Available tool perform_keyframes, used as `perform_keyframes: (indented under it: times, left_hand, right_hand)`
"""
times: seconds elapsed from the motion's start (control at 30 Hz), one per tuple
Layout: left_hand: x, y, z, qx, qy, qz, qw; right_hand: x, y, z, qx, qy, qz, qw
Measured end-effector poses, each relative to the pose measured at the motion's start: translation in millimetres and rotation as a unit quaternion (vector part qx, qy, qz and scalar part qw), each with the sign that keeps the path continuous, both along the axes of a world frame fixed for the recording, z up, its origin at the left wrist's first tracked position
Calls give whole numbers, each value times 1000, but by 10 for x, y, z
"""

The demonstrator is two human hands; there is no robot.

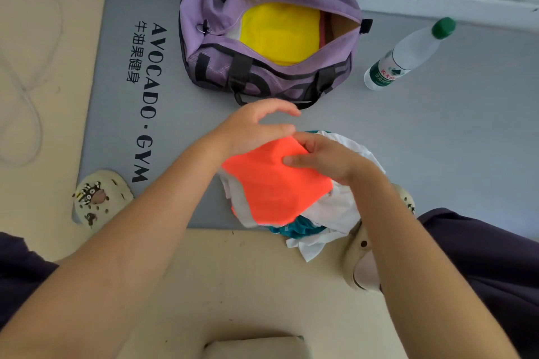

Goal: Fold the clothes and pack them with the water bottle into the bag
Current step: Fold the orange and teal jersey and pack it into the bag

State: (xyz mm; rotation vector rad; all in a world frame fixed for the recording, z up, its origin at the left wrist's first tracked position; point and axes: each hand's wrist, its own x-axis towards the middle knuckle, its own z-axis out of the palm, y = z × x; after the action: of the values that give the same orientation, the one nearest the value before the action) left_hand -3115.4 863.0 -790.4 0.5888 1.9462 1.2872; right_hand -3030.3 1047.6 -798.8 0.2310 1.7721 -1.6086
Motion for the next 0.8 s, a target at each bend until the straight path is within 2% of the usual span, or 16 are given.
perform_keyframes:
  times: [0.07, 0.1, 0.23, 0.33, 0.4, 0.5, 0.57, 0.7, 0.73, 0.8]
  left_hand:
    - [-41, 85, 187, 20, -109, -77, 991]
    - [-66, 77, 248, 9, -130, -100, 986]
    - [-188, -178, 372, -128, -106, -182, 969]
    - [-288, -383, 447, -238, -43, -201, 949]
    - [-354, -445, 529, -265, -13, -196, 944]
    - [-474, -496, 695, -265, 49, -153, 951]
    - [-531, -535, 815, -263, 123, -104, 951]
    - [-513, -562, 934, -256, 305, -2, 917]
    - [-485, -563, 948, -266, 328, 6, 906]
    - [-444, -590, 960, -297, 319, -9, 900]
  right_hand:
    - [-81, 50, 248, -27, -22, 88, 995]
    - [-113, 84, 340, -27, -25, 110, 993]
    - [-187, 261, 592, 14, -4, 95, 995]
    - [-223, 402, 769, 70, 41, 84, 993]
    - [-261, 454, 899, 149, 87, 98, 980]
    - [-335, 463, 1039, 298, 178, 126, 929]
    - [-371, 451, 1112, 393, 227, 100, 886]
    - [-383, 380, 1214, 505, 265, 93, 817]
    - [-378, 372, 1224, 509, 264, 111, 812]
    - [-343, 393, 1246, 469, 232, 150, 839]
